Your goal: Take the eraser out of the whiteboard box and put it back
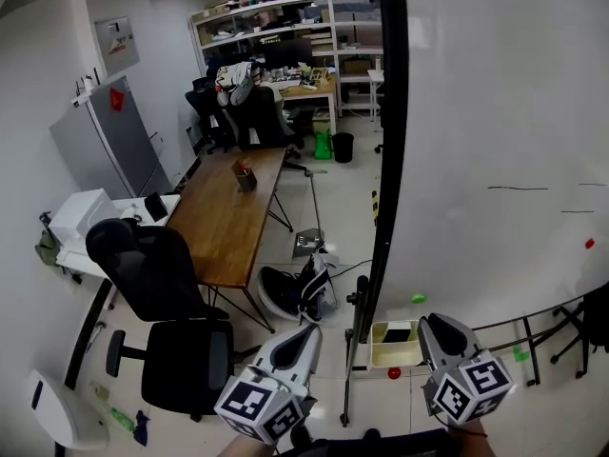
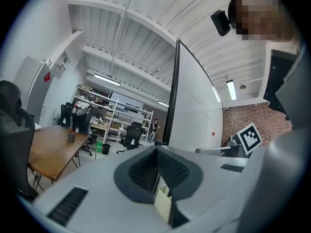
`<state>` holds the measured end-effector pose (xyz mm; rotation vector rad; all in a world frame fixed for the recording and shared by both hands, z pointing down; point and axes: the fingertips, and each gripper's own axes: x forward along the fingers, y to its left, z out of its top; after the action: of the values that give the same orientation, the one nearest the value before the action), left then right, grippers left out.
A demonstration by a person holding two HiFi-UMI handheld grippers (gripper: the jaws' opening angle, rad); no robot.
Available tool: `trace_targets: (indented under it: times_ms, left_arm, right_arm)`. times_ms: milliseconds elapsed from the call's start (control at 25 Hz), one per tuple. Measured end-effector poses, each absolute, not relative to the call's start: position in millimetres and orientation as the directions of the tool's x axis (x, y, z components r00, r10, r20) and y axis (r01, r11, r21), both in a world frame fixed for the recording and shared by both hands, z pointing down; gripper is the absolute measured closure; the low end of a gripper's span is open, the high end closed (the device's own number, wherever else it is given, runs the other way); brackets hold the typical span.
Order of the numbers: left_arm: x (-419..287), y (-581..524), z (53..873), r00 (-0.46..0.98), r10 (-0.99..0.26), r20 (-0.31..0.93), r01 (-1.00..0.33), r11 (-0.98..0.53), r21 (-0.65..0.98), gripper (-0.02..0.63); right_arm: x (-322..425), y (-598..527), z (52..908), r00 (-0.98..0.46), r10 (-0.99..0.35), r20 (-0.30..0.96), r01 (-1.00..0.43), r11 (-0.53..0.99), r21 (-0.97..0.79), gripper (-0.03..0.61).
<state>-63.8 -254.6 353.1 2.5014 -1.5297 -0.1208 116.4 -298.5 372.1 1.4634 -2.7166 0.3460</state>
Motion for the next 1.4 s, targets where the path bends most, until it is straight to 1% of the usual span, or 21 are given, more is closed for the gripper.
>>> trace_targets:
  times_ms: [40,160,240,360,440,520,600,800,1120,1400]
  left_arm:
    - [-69,-263,360,0.464,-0.885,0.044,-0.868,-0.444,0.22,0.584]
    - [-72,-283,387,0.484,-0.872,0.075,-0.859,-0.458,0.228,0.584]
    - [-70,-294,407,0.497,-0.862,0.096,-0.852,-0.464,0.245,0.584]
    - [-72,-308,436,0.506,-0.852,0.137,-0.847,-0.46,0.266,0.584]
    - [-77,-317,455,0.49,-0.857,0.163,-0.856,-0.437,0.274,0.583]
    - [-84,-325,473,0.451,-0.872,0.191,-0.876,-0.392,0.281,0.583]
    - [-87,-330,490,0.423,-0.879,0.221,-0.89,-0.356,0.286,0.583]
    - [-89,-336,515,0.415,-0.869,0.267,-0.894,-0.336,0.297,0.583]
    - [-85,-327,524,0.408,-0.869,0.281,-0.9,-0.33,0.285,0.583]
    - [-91,-322,518,0.438,-0.857,0.271,-0.885,-0.357,0.299,0.583]
  right_arm:
    - [110,-306,381,-0.549,-0.821,0.156,-0.834,0.523,-0.177,0.476]
    - [101,-325,412,-0.524,-0.823,0.221,-0.851,0.495,-0.176,0.456]
    - [97,-335,433,-0.513,-0.816,0.267,-0.858,0.482,-0.175,0.388]
    - [92,-346,462,-0.484,-0.813,0.322,-0.875,0.455,-0.167,0.339]
    - [88,-352,482,-0.469,-0.806,0.36,-0.883,0.442,-0.161,0.337]
    - [84,-358,499,-0.459,-0.792,0.402,-0.887,0.436,-0.153,0.285]
    - [81,-362,515,-0.445,-0.781,0.439,-0.892,0.429,-0.142,0.278]
    - [78,-369,543,-0.399,-0.768,0.501,-0.913,0.385,-0.137,0.278]
    - [79,-371,561,-0.334,-0.761,0.556,-0.933,0.35,-0.082,0.278]
    - [71,-378,559,-0.289,-0.762,0.579,-0.944,0.327,-0.04,0.28]
